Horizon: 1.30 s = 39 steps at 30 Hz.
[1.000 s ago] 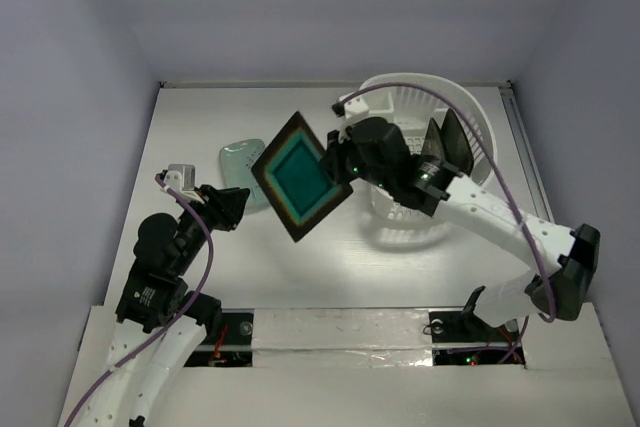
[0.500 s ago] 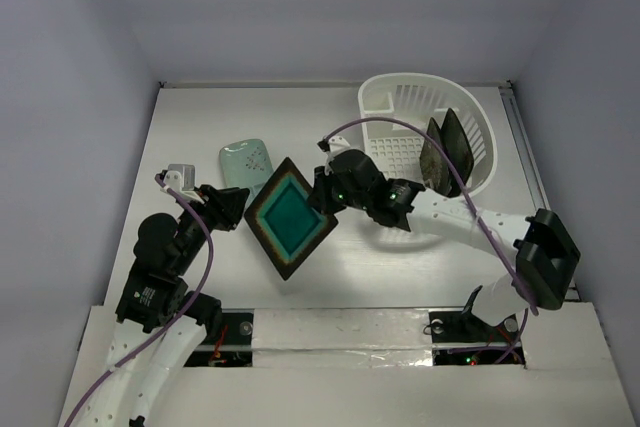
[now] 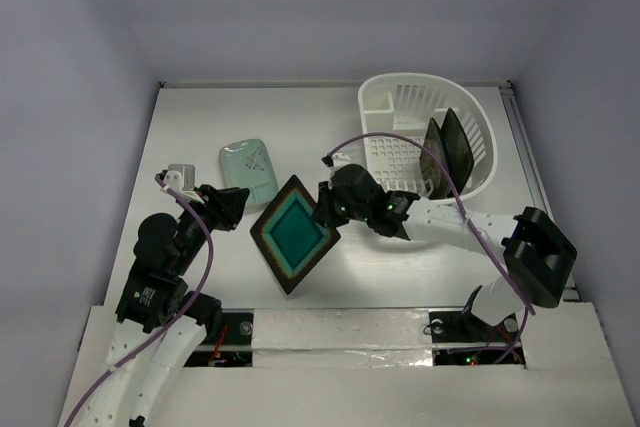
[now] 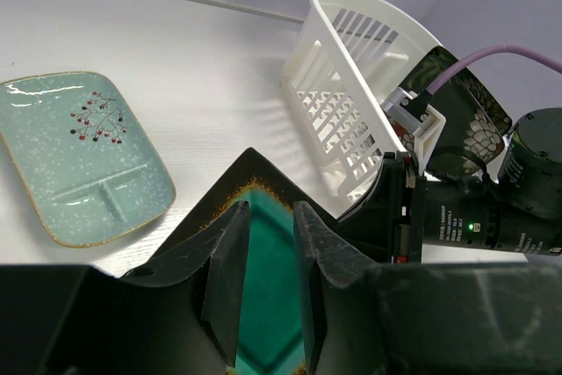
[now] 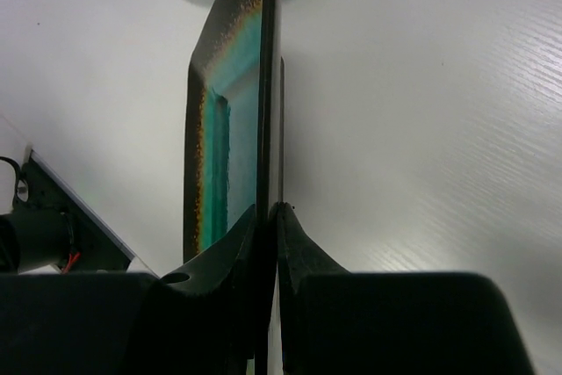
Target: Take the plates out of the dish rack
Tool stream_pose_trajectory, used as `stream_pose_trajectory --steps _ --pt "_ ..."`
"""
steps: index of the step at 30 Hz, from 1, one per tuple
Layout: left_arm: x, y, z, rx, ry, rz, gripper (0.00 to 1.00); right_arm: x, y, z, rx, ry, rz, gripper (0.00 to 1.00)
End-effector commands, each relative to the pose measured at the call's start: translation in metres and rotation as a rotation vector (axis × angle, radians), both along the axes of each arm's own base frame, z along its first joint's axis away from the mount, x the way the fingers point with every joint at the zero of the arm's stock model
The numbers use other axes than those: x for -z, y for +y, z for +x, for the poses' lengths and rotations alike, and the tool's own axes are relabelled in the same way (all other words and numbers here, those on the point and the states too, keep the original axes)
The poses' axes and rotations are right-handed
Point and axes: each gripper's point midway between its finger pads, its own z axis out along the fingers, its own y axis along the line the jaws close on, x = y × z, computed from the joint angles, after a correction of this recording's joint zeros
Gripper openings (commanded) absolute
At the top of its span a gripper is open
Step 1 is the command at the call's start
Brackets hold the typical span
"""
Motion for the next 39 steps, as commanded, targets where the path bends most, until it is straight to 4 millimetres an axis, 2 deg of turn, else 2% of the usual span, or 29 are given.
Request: stream_pose_trajectory --steps 1,6,11,14,19,20,29,39 --pt "-0.014 -0.003 0.001 0.009 -0.042 -0.022 0.23 -0.068 0.028 0.015 0.019 -0.107 0.241 0.00" --pt "-0.014 -0.003 0.001 0.009 -0.042 -0.022 0.24 -0.037 0.019 0.024 0.081 -0.080 0.138 0.00" --pt "-0.015 -0.003 0.000 0.012 -0.043 -0.023 0.24 -0.004 0.006 0.028 0.120 -0.067 0.033 0.08" --pt "-0.014 -0.003 0.001 0.012 -0.041 -0.022 0.24 0.014 -0.003 0.029 0.144 -0.051 -0.034 0.09" --pt "-0.013 -0.003 0.001 0.012 -0.039 -0.021 0.24 0.038 -0.017 0.028 0.173 -0.036 -0.151 0.15" --pt "-0.013 -0.004 0.001 0.014 -0.038 -0.021 0.24 0.040 -0.023 0.031 0.198 -0.047 -0.178 0.17" --pt "-0.013 -0.004 0.001 0.012 -0.036 -0.022 0.24 0.065 -0.040 0.024 0.218 -0.042 -0.341 0.25" --pt "-0.013 -0.003 0.001 0.009 -0.035 -0.023 0.24 0.100 -0.056 0.018 0.246 -0.021 -0.486 0.29"
